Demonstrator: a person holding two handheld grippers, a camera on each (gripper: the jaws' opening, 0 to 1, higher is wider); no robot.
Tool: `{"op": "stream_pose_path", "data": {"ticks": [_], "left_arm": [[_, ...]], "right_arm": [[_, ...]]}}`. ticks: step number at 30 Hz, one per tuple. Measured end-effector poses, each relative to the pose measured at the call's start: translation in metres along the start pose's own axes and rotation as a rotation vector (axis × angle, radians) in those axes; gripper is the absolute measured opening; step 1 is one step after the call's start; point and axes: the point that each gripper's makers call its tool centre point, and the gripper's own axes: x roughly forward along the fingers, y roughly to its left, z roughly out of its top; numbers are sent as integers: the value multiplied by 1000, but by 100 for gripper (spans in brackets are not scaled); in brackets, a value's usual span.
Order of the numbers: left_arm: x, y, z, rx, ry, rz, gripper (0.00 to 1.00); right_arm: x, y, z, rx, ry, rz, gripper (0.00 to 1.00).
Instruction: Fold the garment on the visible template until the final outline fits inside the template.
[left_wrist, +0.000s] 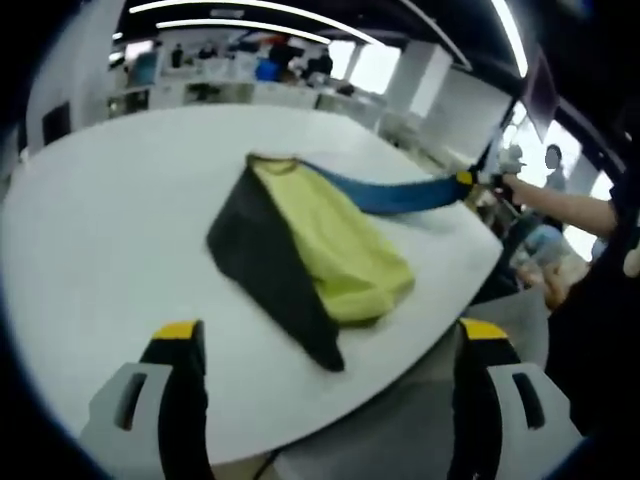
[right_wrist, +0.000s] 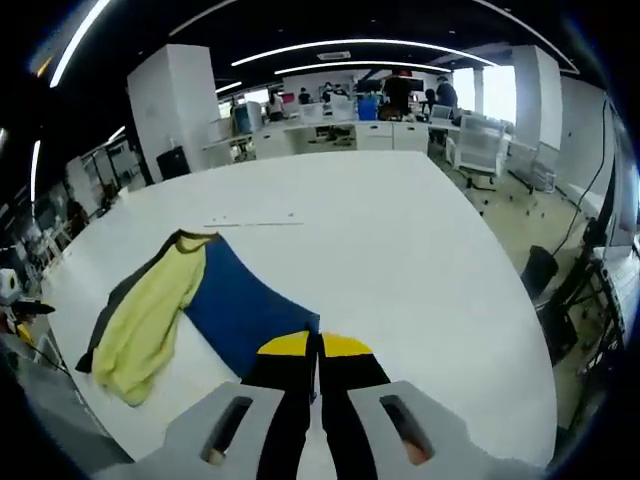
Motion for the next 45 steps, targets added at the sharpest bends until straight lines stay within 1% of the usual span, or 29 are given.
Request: {"op": "stream_pose_path", "data": {"ticks": [6,11,23,26,28,37,45], "left_arm": [[2,0,-2,-6,12,3,99],[3,2,-6,-17,23,13,99],[9,4,-8,-25,47,20,99],[11,5,-9,-25,57,23,99],[13,4,-10,-28,62,22,99],[18,6,-15,-35,95,24,99],[24,7,-15,-38,111,25,99]], "right_arm": [[7,-18,-4,0,25,-23,2],[15,-30,-6,-3,45,-37,2],[32,-57,-10,-13,85,-63,2],[37,-65,-13,-17,104,-73,2],[44,-77,-14,-13,111,-76,2],[52,-82,-21,-16,139,-91,2],[73,-110,-35,-13,171,-107,2]]}}
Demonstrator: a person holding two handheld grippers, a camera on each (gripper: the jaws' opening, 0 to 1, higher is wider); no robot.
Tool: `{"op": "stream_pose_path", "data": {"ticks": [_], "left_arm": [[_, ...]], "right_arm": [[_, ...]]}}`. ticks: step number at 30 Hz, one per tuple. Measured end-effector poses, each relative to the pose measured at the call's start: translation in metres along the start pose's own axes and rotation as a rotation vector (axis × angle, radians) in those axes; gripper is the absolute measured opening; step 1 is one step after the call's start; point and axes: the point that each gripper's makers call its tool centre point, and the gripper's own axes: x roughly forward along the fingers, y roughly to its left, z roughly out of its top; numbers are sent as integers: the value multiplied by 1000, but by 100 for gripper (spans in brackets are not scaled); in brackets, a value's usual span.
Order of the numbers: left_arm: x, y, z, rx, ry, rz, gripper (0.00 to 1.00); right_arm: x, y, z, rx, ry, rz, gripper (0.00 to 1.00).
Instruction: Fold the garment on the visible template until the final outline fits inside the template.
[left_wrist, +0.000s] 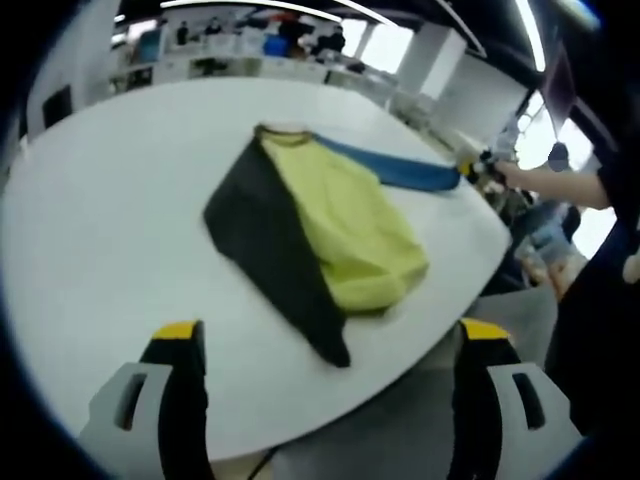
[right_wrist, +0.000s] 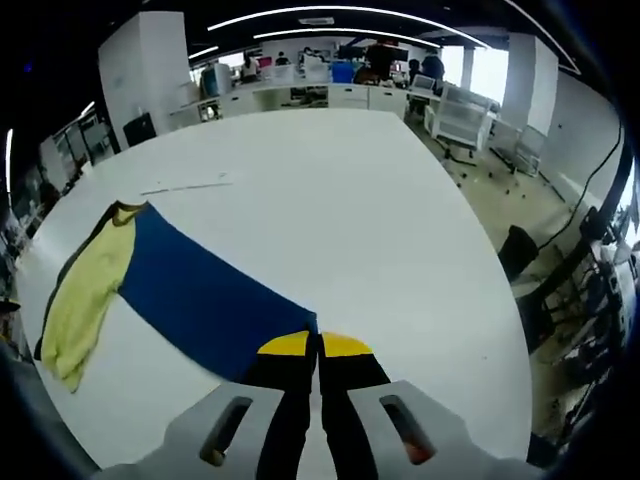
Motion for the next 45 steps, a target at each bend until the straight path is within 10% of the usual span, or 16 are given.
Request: {"op": "stream_pose_path", "data": {"ticks": [45], "left_arm": [[24,0,-10,3,104,-11,99]], "right_arm": [[62,-20,-30,-63,114,-6,2]]}}
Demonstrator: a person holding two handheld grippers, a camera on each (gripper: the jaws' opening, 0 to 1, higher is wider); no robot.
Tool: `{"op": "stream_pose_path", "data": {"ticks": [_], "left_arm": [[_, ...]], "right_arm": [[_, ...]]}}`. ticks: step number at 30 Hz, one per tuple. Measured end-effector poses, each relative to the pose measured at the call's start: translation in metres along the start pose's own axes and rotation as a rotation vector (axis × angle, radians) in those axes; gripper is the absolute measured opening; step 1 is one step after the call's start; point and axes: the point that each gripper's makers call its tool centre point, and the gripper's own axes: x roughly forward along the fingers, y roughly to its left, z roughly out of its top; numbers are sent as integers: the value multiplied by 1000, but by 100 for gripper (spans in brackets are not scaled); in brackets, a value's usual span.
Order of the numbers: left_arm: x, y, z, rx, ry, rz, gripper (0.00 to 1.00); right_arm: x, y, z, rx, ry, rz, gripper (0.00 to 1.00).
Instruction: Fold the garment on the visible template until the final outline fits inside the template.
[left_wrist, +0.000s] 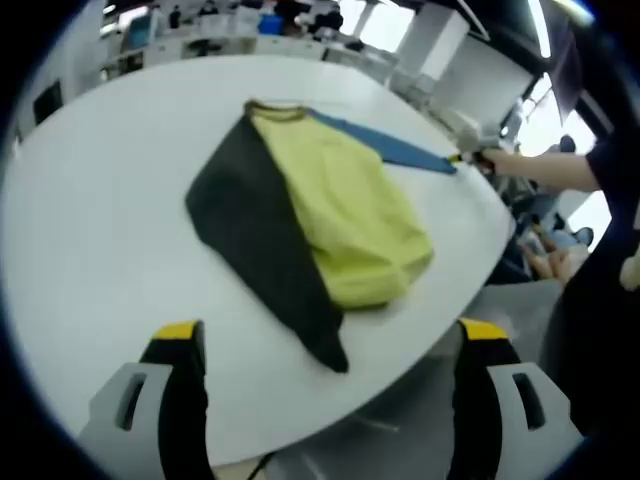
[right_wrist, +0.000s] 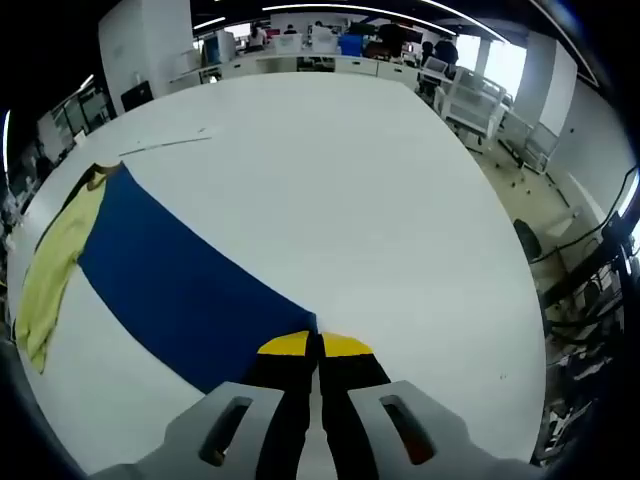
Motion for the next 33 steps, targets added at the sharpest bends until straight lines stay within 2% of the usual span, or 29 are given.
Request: {"op": "stream_pose_path", "data": {"ticks": [21,33], "left_arm": [[6,-5,-4,0,20,-16,99],[5,-8,-4,14,27,-17,99]], "right_arm": [[6,-5,6,13,-9,-6,3],[5,-7,11,60,-9,-2,5]]}}
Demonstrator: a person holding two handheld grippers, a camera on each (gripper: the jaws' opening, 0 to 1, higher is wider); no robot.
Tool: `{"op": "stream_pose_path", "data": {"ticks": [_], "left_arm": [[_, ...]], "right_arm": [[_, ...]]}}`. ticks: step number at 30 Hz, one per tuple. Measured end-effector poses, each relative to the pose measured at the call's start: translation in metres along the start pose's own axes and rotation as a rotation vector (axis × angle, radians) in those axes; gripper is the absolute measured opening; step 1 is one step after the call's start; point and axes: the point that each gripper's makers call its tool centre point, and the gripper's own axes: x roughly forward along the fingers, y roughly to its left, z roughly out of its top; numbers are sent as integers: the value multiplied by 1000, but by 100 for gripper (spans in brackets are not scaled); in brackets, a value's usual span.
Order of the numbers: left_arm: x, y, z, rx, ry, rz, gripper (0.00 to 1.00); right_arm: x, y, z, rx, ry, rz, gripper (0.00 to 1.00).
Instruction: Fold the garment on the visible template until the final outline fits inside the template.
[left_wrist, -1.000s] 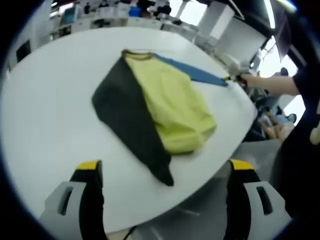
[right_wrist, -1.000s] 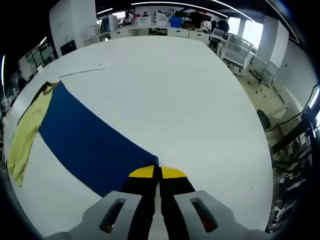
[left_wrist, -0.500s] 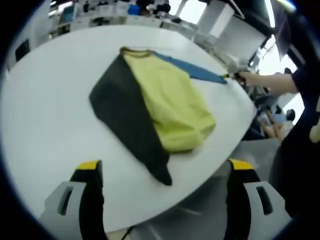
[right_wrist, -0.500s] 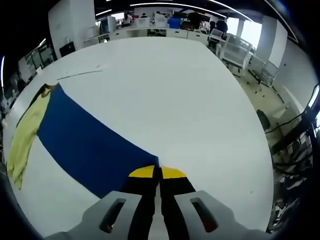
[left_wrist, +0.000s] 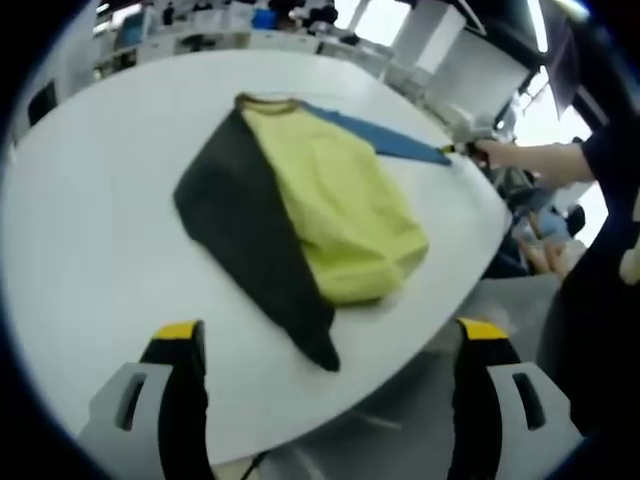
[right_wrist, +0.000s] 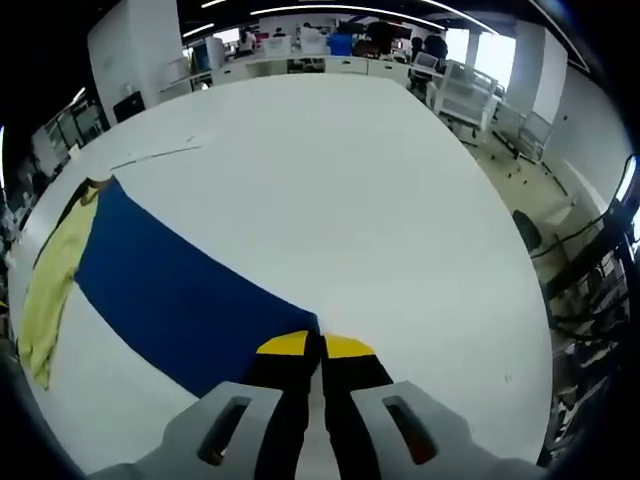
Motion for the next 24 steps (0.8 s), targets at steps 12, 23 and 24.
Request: {"op": "stream_pose_path", "data": {"ticks": [12,23,24], "left_arm": [[-5,-6,1,11,-7,2,99],[-12,-13,10,39,-34,-8,99],[-13,-12,12,43,-38,-8,99]], "right_arm": [[-14,4,2,38,-3,-8,15],[-32,10,10,1,-31,1,19],[-34,10,12,2,-39,1,19]]}}
